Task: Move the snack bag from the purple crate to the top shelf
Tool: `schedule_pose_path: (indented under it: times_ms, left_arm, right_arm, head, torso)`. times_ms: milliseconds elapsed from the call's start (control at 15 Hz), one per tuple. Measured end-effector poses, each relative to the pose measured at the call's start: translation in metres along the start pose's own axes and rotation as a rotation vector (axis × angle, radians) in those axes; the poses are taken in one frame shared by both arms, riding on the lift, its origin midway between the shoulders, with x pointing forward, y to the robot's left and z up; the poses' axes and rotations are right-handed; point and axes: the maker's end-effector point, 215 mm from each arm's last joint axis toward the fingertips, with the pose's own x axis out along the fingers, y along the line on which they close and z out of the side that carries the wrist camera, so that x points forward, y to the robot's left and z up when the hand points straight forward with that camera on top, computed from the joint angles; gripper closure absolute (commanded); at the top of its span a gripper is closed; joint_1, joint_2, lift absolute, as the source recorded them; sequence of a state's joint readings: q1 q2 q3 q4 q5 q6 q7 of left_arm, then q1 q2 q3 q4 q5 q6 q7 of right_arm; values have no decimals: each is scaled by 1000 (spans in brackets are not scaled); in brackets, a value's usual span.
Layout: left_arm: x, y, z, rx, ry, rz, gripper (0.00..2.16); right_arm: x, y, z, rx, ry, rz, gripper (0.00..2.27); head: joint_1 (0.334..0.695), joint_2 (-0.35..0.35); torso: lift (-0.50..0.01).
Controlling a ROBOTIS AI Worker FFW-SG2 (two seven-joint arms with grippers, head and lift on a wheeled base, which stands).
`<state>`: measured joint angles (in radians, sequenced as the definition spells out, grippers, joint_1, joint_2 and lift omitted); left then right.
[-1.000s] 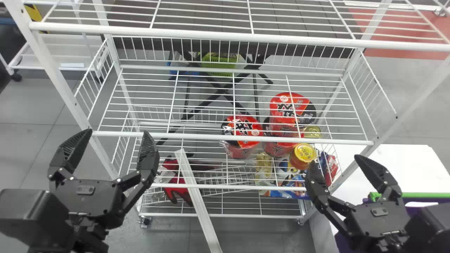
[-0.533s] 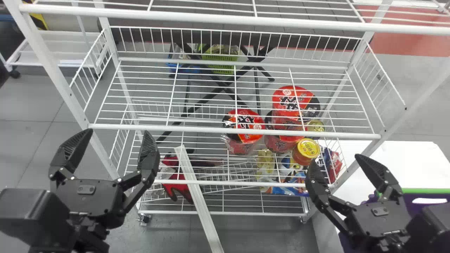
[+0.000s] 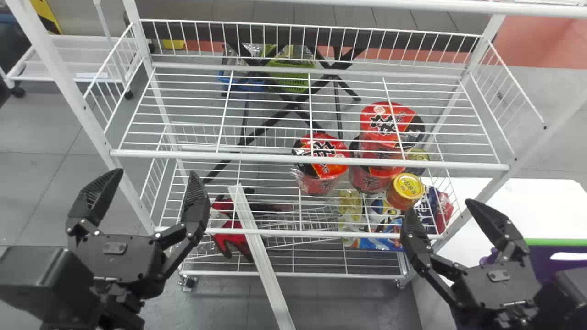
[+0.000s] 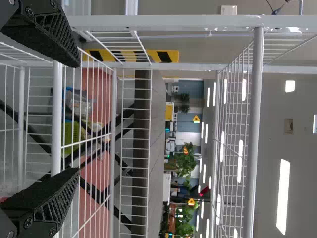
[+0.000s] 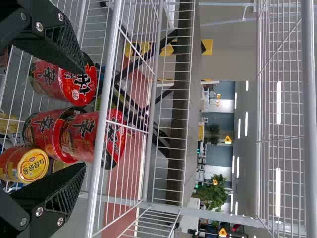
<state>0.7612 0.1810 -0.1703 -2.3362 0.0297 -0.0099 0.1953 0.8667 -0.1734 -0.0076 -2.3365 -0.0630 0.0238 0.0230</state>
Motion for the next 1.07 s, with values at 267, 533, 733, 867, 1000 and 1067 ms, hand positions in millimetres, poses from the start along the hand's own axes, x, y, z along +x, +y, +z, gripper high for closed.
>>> schedule_pose_path:
  times_ms: [267,533,733,867,1000,1067]
  left_arm:
    - [0,1,0,1,-3,4,56]
    - [0,1,-1,1,-2,4,56]
    - [0,1,-1,0,-2,4,56]
    - [0,1,-1,0,-2,4,56]
    - [0,1,-1,-1,-1,4,56]
    - [0,1,-2,-1,0,4,56]
  right_arm:
    - [0,0,0,1,0,0,174]
    - [1,0,0,0,-1,0,174]
    - [2,-1,-1,2,1,0,174]
    - [2,0,0,5,-5,4,174]
    - [2,1,0,8,-6,5,174]
    - [2,0,1,8,-6,3,174]
  head:
    - [695,-58]
    - [695,-58]
    - [695,-58]
    - [695,-57]
    - [695,-56]
    - [695,-57]
  torso:
    - [-434]
    - [-449]
    - [-453]
    - [-453]
    - [-453]
    - [-453]
